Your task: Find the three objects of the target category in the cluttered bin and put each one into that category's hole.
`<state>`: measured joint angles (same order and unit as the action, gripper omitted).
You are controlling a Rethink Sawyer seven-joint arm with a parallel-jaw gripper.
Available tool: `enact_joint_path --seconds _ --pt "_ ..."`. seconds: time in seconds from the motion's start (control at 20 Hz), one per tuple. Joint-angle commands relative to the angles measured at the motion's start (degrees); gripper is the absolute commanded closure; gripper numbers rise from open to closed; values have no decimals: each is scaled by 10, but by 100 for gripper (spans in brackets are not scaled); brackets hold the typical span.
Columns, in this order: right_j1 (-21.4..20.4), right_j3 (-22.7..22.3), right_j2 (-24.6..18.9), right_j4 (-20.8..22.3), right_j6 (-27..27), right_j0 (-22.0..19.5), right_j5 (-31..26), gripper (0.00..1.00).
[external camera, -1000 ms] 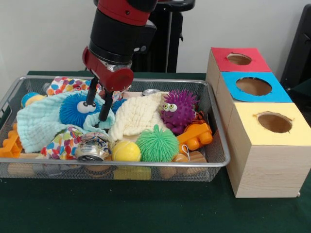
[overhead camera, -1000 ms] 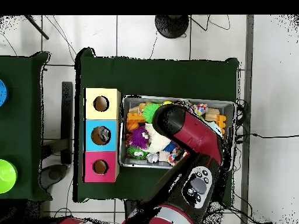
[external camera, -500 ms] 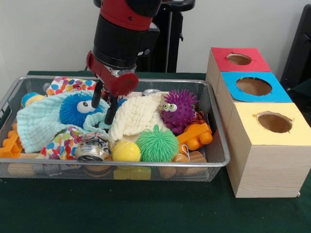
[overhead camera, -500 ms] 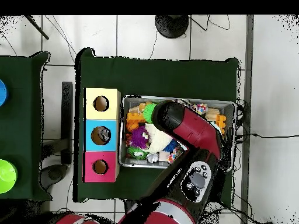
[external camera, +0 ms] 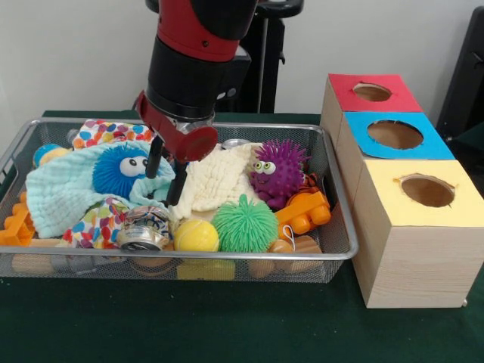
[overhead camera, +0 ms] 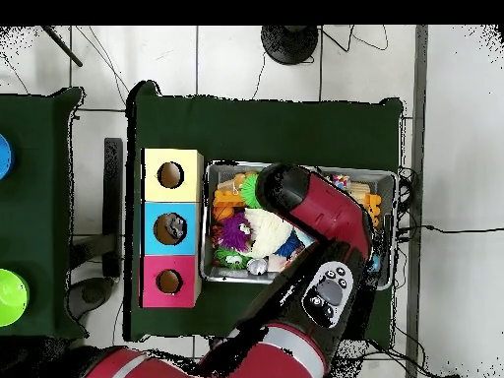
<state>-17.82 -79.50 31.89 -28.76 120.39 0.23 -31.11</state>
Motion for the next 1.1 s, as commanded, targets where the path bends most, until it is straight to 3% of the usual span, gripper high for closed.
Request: enact_joint_path --seconds 0.05,1.1 --pt "43 39 -30 -27 172 -12 -82 0" --pt "65 41 -42 -54 168 -28 -50 0"
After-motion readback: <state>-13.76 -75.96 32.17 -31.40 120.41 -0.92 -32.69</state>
